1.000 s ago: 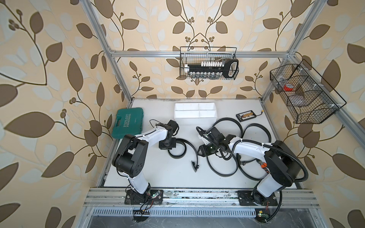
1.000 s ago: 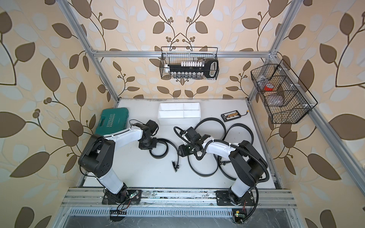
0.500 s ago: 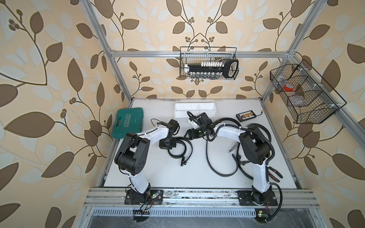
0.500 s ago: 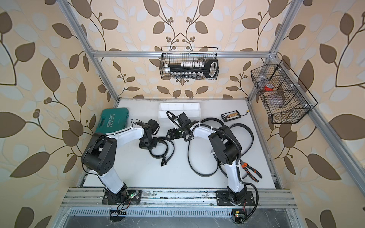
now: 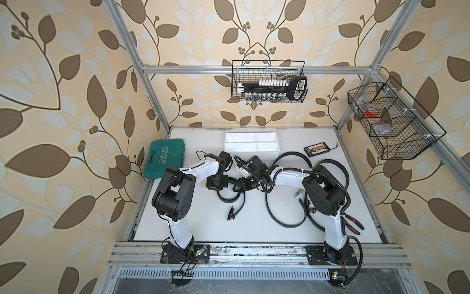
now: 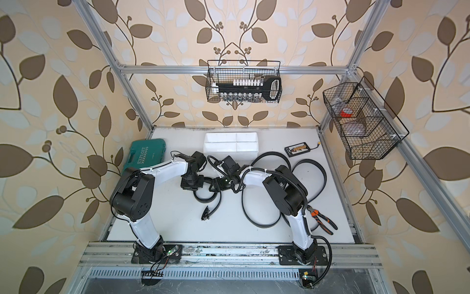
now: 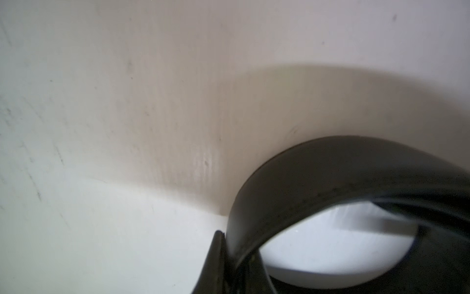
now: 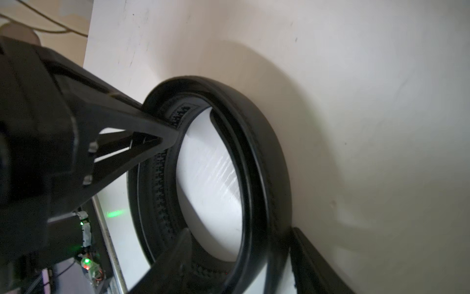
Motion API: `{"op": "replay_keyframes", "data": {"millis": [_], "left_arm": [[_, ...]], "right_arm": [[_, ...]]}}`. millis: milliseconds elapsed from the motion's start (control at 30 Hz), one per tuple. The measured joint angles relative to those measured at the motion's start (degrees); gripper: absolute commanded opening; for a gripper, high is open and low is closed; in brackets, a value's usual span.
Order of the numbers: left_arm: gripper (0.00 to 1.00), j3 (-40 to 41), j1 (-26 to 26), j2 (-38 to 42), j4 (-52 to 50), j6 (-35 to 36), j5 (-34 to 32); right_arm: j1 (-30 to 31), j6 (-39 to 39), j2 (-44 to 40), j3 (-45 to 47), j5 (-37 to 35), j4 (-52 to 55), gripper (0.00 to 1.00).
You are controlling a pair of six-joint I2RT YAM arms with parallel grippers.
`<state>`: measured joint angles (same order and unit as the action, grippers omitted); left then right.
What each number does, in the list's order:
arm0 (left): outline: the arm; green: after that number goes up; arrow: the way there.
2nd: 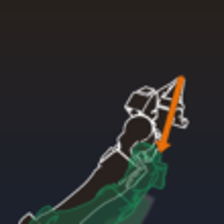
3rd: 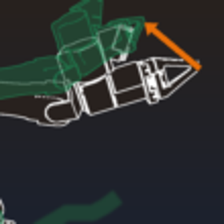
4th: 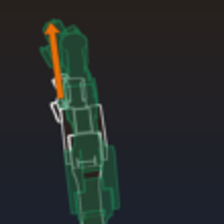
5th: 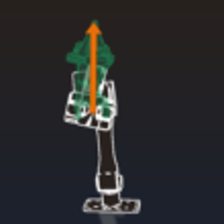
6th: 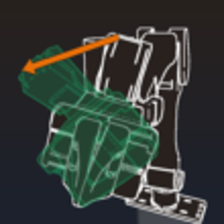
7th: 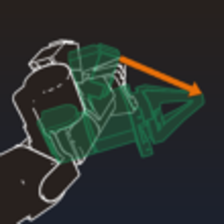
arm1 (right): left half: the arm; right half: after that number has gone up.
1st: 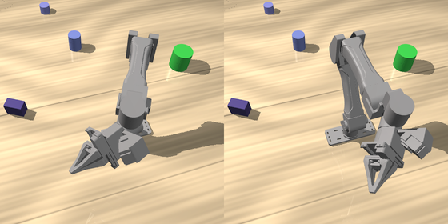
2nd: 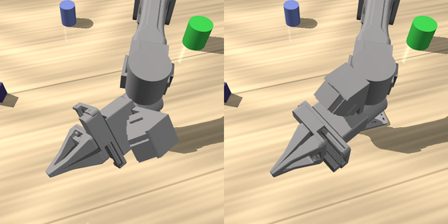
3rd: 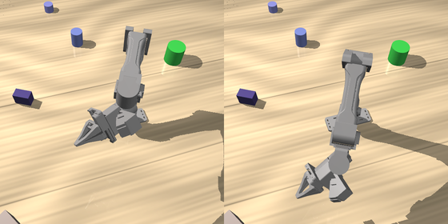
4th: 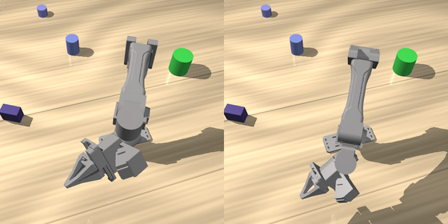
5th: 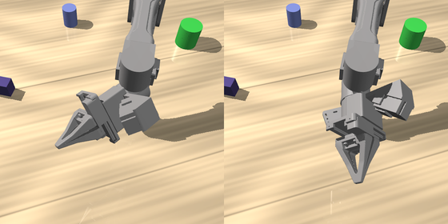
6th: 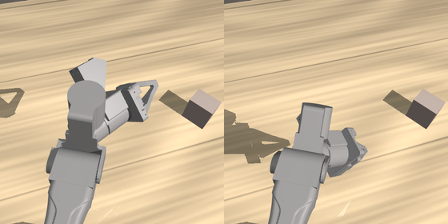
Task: Place the belts into the storage roll
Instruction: Roll the belt at the center of the board.
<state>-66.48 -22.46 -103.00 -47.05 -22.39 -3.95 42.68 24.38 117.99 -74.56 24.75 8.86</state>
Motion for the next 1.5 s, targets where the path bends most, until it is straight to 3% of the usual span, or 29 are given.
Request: {"op": "replay_keyframes", "data": {"millis": [100,300,400,567,633,767,900,1067,1233,1500], "left_arm": [[0.00,-0.07,0.07,-0.04,-0.09,-0.39,0.48],[0.00,2.21,0.48,1.86,2.56,-2.43,3.19],[0.17,5.11,0.55,4.20,5.57,-3.50,6.73],[0.64,13.27,0.39,13.16,11.78,-6.34,14.36],[0.77,15.34,0.07,18.80,13.44,-8.04,16.28],[0.88,18.58,-1.03,32.00,16.98,-10.60,19.17],[0.99,23.63,-3.87,39.50,18.95,-13.25,20.59],[0.99,30.93,-9.16,40.28,19.39,-16.79,20.74],[0.98,32.33,-12.87,36.39,20.63,-18.47,20.13],[0.94,32.26,-13.57,30.14,24.15,-18.71,18.43]], "right_arm": [[1.79,1.86,0.00,-0.02,-3.30,0.22,0.40],[3.82,5.62,-0.07,-1.68,-10.51,3.52,0.02],[4.28,6.25,-0.09,-2.40,-13.20,5.31,0.00],[4.17,6.19,-0.76,-2.49,-15.85,7.39,0.00],[3.87,6.05,-1.16,-2.47,-16.44,8.46,0.00],[2.49,5.60,-1.77,-2.47,-17.49,10.56,0.00],[0.79,4.96,-2.32,-2.49,-18.43,12.61,0.00],[-0.63,4.46,-2.43,-3.13,-19.21,14.69,0.00],[-0.96,4.07,-2.43,-3.45,-19.45,15.65,0.00],[-1.03,3.65,-2.49,-3.45,-19.43,15.67,0.00]]}}
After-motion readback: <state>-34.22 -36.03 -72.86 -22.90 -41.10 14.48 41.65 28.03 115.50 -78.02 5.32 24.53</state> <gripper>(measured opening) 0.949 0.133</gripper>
